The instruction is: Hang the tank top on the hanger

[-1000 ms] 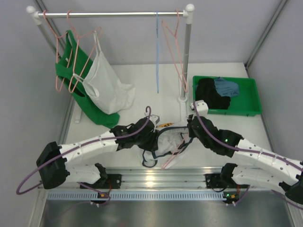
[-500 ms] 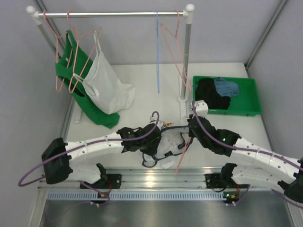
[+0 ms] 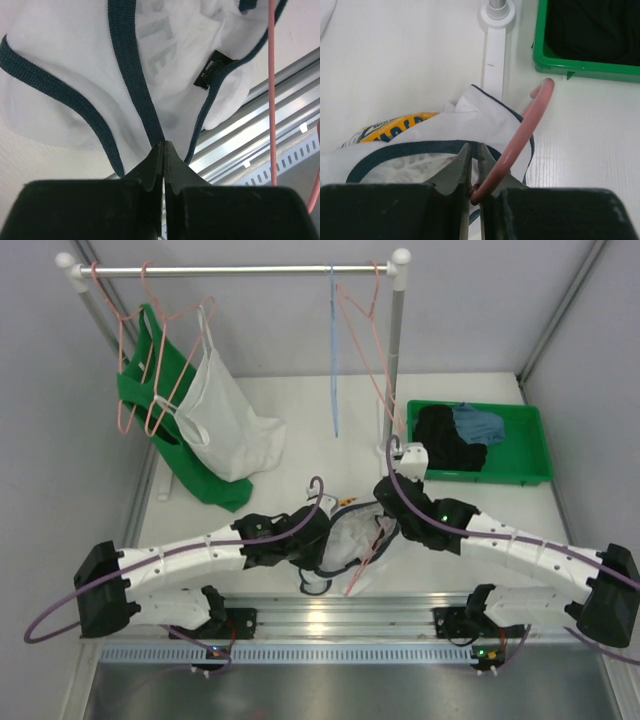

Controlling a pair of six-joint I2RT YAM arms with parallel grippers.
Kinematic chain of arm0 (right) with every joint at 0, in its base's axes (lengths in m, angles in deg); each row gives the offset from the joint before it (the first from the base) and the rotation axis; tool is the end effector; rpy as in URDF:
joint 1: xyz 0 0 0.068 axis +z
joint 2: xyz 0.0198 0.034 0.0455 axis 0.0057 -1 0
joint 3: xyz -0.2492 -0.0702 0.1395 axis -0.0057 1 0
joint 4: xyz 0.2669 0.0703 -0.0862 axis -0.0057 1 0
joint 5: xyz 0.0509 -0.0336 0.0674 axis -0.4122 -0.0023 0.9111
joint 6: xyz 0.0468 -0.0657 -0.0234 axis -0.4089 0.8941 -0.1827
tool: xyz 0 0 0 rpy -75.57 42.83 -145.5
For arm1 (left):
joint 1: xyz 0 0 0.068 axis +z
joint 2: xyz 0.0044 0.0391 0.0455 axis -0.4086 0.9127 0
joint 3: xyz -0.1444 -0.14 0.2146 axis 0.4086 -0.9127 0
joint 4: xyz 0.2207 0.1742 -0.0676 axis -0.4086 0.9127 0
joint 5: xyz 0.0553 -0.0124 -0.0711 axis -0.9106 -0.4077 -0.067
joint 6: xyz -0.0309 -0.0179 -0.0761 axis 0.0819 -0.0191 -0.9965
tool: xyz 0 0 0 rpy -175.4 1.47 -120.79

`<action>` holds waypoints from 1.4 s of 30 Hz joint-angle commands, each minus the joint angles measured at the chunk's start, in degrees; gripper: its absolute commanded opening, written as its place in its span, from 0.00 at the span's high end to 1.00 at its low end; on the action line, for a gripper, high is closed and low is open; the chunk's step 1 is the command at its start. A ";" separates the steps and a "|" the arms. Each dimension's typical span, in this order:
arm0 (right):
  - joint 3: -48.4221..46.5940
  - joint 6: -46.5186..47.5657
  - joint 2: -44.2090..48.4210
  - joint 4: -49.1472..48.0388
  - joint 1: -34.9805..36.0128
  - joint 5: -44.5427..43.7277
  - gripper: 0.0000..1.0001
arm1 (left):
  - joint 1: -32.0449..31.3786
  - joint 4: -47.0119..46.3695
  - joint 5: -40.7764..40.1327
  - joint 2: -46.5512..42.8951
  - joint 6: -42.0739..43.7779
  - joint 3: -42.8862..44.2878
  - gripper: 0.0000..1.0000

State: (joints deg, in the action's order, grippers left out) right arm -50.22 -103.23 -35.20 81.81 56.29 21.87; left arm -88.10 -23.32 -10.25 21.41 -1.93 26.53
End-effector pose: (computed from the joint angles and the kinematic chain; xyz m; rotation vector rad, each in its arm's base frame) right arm 0.1907 0.2002 0.2705 -0.0477 2.0988 0.1015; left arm 0.1306 -0.2461 0.2150 0.5682 2.5846 -0.4834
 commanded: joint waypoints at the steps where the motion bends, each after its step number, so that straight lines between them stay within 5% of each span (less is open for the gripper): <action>1: -4.90 -7.19 -1.86 0.33 0.86 -5.28 1.00 | -1.14 0.43 0.04 -3.85 -1.87 -1.27 1.00; 31: -8.25 -27.50 -11.36 2.79 0.86 -18.73 1.00 | -4.74 5.96 1.36 -11.06 -3.37 1.19 1.00; 42: -8.16 -31.90 -11.36 6.29 3.49 -21.80 1.00 | -4.66 5.88 -4.00 -8.00 -2.32 9.63 1.00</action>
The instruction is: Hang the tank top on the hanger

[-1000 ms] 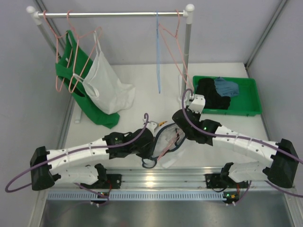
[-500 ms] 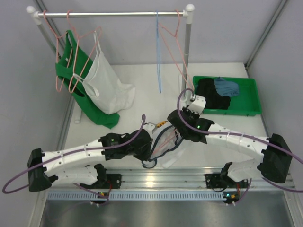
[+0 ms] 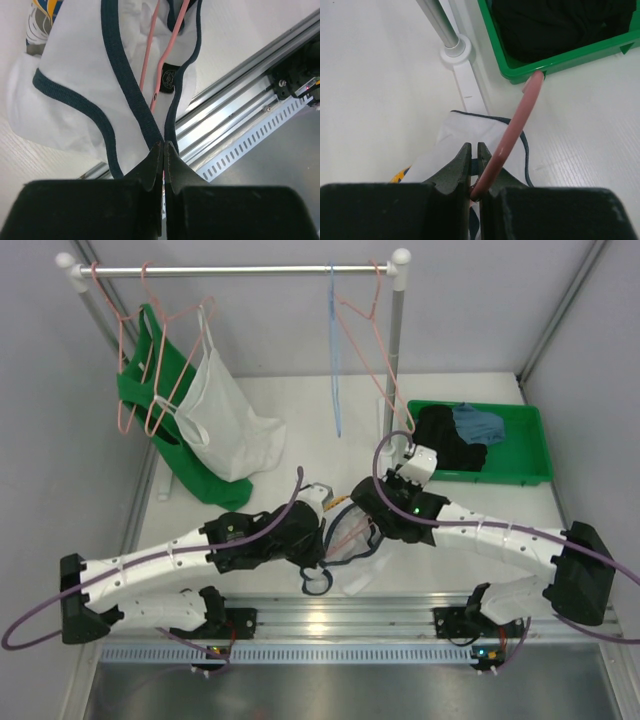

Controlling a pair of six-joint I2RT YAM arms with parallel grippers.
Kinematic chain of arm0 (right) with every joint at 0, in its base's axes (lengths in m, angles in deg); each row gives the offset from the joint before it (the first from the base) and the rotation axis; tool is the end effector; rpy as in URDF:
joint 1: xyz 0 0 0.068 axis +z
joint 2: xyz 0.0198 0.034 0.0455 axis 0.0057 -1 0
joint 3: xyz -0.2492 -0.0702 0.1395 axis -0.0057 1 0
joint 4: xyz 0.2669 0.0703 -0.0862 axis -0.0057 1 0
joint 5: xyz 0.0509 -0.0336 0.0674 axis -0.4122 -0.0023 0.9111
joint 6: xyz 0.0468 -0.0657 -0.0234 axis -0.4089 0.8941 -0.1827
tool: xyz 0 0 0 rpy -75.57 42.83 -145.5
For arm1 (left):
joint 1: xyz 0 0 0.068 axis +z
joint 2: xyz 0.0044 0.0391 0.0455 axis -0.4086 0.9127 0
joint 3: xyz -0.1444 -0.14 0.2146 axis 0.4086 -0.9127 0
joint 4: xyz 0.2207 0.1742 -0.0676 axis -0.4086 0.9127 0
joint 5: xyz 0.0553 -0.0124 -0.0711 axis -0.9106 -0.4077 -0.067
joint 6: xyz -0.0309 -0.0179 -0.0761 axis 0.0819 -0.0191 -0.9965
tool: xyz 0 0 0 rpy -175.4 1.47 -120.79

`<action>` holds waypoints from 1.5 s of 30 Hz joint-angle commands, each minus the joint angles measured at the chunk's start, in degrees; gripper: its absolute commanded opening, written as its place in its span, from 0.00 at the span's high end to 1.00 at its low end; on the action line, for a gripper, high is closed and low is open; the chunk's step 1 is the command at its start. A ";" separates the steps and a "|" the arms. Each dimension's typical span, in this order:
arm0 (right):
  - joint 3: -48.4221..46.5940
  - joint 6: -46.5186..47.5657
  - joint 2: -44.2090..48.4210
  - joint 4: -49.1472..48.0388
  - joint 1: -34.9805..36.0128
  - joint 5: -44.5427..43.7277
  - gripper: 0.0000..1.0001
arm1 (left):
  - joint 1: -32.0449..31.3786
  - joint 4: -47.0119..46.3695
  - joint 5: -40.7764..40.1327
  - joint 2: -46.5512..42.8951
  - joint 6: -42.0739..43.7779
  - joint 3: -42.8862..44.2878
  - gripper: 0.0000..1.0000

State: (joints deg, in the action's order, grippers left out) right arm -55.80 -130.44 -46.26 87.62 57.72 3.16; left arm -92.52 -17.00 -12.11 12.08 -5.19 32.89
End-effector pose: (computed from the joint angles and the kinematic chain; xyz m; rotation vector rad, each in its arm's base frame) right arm 0.2085 0.2133 0.2607 0.4401 1.9291 -0.0141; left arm 0.1054 -0.2341 0.2870 0.5354 2.4576 -0.6596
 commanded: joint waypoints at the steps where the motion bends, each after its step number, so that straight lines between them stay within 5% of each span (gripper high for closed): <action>1: -3.11 -5.73 -0.21 1.10 2.77 -3.80 1.00 | -0.33 -0.88 -2.58 1.87 0.85 3.70 1.00; 15: -4.08 -11.62 4.97 5.94 9.63 -5.65 1.00 | 0.73 -10.63 -8.38 11.18 1.82 8.72 1.00; 34: -9.88 -17.26 5.15 17.46 17.19 -11.27 1.00 | 2.75 -9.42 -8.65 7.86 3.39 11.54 0.99; 38: -9.79 -14.81 4.54 15.70 16.93 -10.84 1.00 | 2.66 -7.22 -4.88 2.15 5.51 8.99 0.72; 45: -9.97 -11.37 2.95 12.19 15.79 -8.38 1.00 | 2.66 -0.46 5.12 -6.73 7.09 4.60 0.63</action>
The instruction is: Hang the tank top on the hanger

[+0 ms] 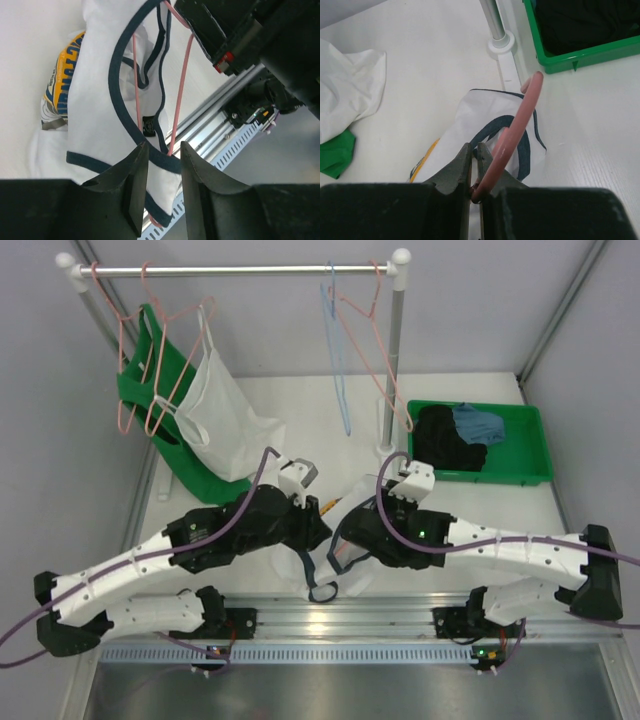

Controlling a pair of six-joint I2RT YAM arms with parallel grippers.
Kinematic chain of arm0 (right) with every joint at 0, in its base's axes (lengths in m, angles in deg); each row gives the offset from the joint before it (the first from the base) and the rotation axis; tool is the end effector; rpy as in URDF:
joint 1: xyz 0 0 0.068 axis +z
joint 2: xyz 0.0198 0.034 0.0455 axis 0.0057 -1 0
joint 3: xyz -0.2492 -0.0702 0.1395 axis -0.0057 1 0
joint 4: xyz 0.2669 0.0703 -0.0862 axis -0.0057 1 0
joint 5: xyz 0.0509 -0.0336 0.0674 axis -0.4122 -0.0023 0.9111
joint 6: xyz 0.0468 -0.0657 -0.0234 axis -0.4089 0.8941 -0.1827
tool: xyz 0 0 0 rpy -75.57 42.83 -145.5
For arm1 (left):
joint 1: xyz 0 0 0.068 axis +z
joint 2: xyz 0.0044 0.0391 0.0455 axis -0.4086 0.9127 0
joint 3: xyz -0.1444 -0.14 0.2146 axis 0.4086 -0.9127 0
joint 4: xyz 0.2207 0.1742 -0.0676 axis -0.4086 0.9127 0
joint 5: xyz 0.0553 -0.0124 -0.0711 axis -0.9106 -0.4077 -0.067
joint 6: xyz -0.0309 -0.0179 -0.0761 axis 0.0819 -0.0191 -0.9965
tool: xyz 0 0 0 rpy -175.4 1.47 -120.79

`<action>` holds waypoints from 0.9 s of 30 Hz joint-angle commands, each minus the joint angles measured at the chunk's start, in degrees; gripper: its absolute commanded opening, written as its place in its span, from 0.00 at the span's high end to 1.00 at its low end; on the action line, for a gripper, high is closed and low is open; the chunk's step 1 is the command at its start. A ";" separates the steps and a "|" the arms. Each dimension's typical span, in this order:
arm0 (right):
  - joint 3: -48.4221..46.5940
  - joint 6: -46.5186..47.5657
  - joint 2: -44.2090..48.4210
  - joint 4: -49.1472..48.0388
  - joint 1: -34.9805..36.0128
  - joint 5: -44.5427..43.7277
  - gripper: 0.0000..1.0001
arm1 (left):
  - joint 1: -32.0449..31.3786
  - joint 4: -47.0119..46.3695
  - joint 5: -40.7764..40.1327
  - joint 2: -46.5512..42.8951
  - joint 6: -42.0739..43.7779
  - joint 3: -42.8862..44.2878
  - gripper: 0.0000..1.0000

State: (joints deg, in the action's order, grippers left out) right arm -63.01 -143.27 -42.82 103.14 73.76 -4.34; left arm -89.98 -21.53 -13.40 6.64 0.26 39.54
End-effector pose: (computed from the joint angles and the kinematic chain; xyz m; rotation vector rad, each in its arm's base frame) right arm 0.1384 0.2364 0.3102 0.3679 1.8634 0.1691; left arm 0.1134 -0.2201 0.3629 0.4861 2.1802 -0.8273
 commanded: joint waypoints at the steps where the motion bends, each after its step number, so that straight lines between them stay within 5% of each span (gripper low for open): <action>1: -2.76 2.16 -0.48 -3.68 -0.34 -0.79 1.00 | 0.12 4.52 7.22 -1.65 1.48 -2.49 0.63; 10: -2.84 6.56 -0.74 -7.55 -2.10 1.41 1.00 | -3.74 5.75 11.19 0.01 2.27 -5.66 0.63; 27: -2.67 6.56 -0.39 -7.29 -2.19 2.02 1.00 | -8.49 7.25 -4.01 7.05 2.79 -0.92 0.78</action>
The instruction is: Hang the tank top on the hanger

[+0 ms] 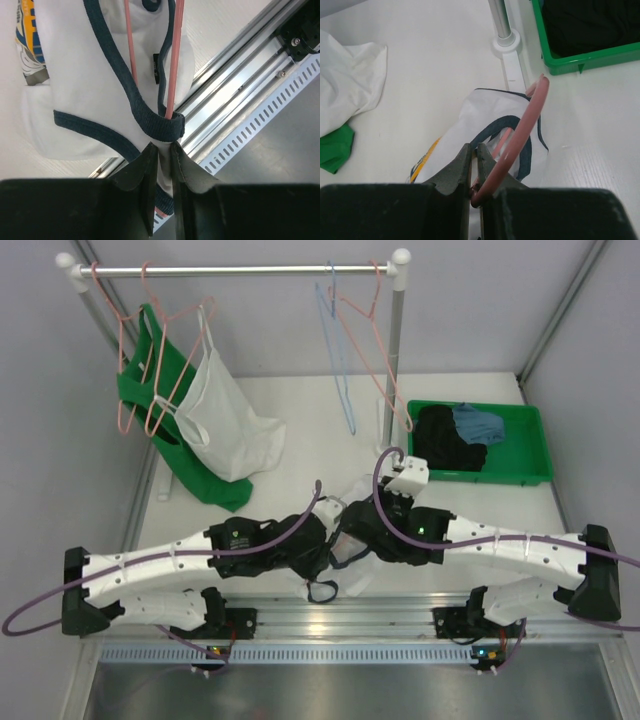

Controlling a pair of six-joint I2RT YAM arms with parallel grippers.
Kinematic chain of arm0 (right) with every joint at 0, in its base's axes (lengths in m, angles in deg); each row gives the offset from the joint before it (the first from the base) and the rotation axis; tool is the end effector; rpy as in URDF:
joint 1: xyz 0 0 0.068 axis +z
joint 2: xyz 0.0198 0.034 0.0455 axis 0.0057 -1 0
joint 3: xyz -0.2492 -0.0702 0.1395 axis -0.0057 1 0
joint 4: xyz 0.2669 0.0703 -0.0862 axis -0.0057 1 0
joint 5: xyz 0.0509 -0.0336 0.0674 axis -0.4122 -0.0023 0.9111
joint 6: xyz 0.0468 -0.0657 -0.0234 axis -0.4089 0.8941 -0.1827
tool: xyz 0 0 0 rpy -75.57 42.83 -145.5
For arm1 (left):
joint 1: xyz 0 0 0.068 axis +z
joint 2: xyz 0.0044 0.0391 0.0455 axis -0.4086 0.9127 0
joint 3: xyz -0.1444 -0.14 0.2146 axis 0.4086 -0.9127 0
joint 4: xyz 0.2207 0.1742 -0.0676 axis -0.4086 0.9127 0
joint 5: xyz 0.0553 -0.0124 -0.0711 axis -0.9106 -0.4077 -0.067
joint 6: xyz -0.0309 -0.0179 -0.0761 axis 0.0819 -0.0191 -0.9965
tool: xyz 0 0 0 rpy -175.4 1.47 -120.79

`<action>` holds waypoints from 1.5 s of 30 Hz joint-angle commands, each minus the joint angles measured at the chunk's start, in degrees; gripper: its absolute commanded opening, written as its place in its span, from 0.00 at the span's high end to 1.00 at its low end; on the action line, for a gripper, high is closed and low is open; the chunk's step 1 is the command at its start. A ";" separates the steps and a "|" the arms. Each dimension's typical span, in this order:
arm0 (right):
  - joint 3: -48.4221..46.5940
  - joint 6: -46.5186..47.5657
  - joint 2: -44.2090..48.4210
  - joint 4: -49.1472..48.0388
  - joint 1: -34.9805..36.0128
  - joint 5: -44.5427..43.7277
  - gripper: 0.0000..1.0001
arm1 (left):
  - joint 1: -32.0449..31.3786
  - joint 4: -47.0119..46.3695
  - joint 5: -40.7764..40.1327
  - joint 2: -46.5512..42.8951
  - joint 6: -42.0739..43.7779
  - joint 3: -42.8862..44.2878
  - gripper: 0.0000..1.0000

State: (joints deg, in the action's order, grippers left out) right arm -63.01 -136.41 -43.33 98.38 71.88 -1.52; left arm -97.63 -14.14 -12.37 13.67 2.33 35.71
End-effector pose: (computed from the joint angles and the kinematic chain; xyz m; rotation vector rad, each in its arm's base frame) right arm 0.1480 0.2424 0.3099 0.3191 1.8950 0.1602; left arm 0.0853 -0.2453 0.2940 0.8080 2.3967 -0.6116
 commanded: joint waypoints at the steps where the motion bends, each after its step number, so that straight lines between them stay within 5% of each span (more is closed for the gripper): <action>1: -2.67 -0.31 0.02 -2.53 -0.31 -0.80 1.00 | -1.01 -0.49 -6.88 -0.08 0.80 3.17 0.78; 19: -2.76 1.54 0.73 -4.02 0.39 1.05 1.00 | -1.19 -17.01 -12.69 -0.96 8.54 -2.10 0.71; 36: -3.81 3.39 0.90 -4.37 0.66 1.67 1.00 | -1.28 -20.71 -12.69 0.27 11.00 -7.63 0.64; 41: -3.90 3.82 0.99 -4.63 0.66 1.75 1.00 | -1.28 -21.15 -14.89 0.63 10.65 -8.16 0.49; 43: -4.16 4.09 0.90 -4.55 0.57 1.75 1.00 | -1.28 -21.32 -16.12 0.89 10.56 -8.25 0.52; 45: -4.25 4.26 0.90 -4.55 0.66 1.75 1.00 | -1.37 -21.32 -17.08 0.89 10.56 -8.16 0.66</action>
State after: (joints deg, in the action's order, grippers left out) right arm -63.40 -132.72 -43.33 96.06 72.05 1.06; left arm -98.86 -33.02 -25.92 14.07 12.45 27.87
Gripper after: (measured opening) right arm 0.063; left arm 0.383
